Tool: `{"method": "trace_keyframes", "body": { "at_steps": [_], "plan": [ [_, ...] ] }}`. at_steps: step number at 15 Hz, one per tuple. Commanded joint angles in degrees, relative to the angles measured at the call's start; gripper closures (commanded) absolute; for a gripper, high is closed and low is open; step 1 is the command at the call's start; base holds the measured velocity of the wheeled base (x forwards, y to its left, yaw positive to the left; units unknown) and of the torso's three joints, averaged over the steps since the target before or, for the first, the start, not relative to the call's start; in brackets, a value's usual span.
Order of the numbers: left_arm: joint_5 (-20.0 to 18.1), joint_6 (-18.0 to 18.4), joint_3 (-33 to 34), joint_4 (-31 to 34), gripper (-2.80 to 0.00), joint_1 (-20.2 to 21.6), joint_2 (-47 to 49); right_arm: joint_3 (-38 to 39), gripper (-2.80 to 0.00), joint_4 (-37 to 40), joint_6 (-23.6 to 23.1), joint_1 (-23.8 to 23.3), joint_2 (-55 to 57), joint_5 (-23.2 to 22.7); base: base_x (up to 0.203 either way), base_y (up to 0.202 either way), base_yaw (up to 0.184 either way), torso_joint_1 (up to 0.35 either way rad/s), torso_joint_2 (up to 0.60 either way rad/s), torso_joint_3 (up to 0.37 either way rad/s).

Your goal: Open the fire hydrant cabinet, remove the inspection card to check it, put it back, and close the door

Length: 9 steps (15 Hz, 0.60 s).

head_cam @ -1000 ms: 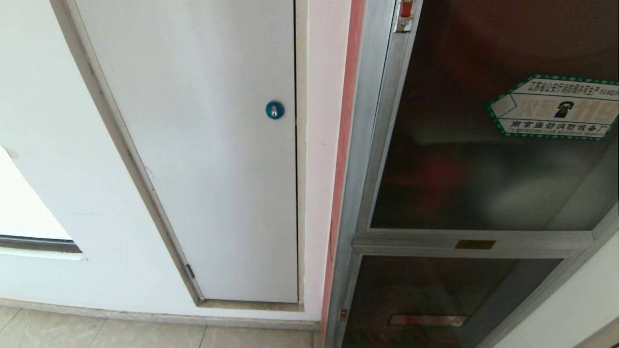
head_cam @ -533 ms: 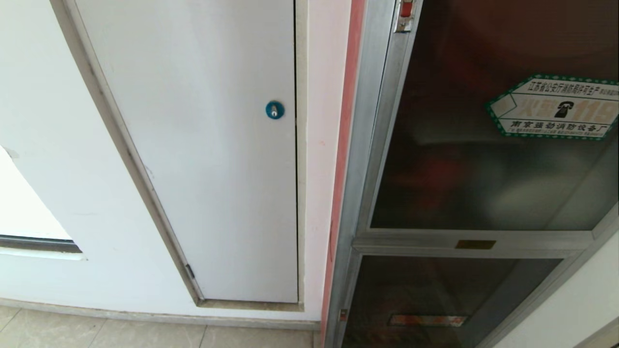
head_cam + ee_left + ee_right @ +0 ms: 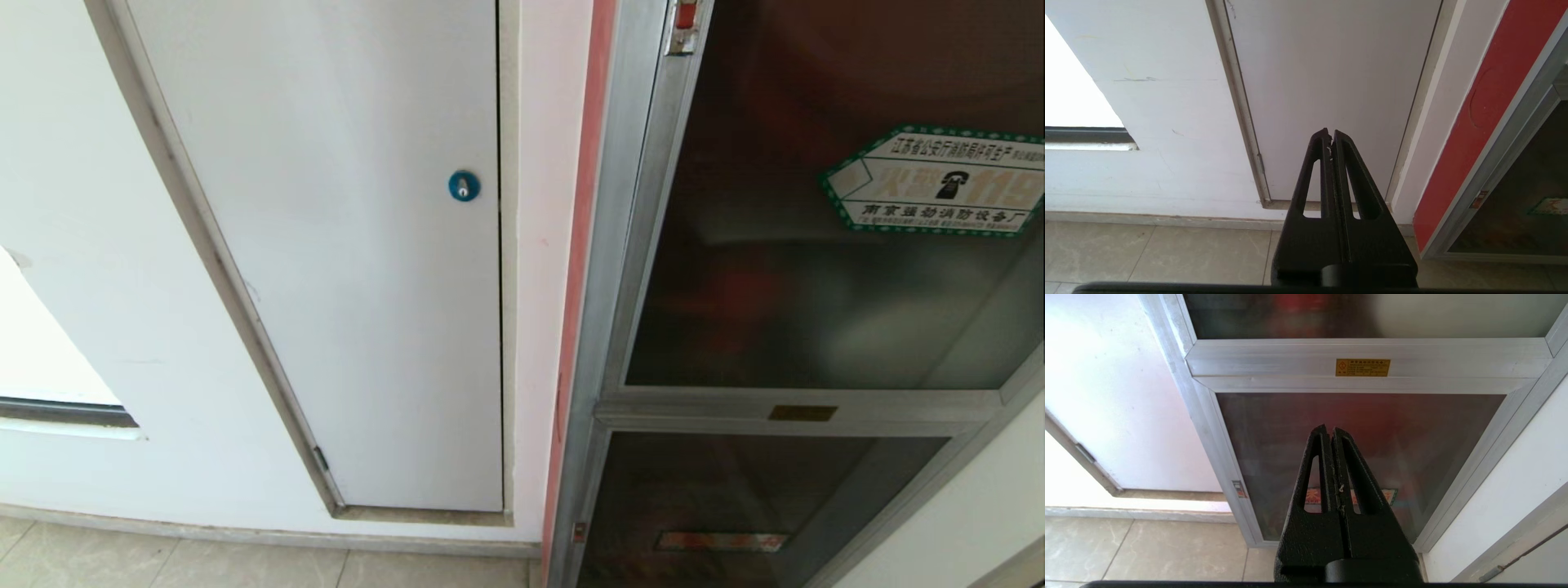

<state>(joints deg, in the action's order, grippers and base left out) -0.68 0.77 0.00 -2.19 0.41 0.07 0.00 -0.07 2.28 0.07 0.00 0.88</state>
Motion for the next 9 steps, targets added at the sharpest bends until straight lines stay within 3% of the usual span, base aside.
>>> {"method": "trace_keyframes", "body": {
  "at_steps": [1, 9],
  "plan": [
    [0.0, 0.0, 0.8, 0.0, 0.00, 0.0, 0.0, 0.0, 0.00, 0.0, 0.0, 0.0, 0.1, 0.0, 0.000, 0.000, 0.000, 0.000, 0.00, 0.000],
    [0.0, 0.0, 0.8, 0.0, 0.00, 0.0, 0.0, 0.0, 0.00, 0.0, 0.1, 0.0, 0.1, 0.0, 0.000, 0.000, 0.000, 0.000, 0.00, 0.000]
  ]
}}
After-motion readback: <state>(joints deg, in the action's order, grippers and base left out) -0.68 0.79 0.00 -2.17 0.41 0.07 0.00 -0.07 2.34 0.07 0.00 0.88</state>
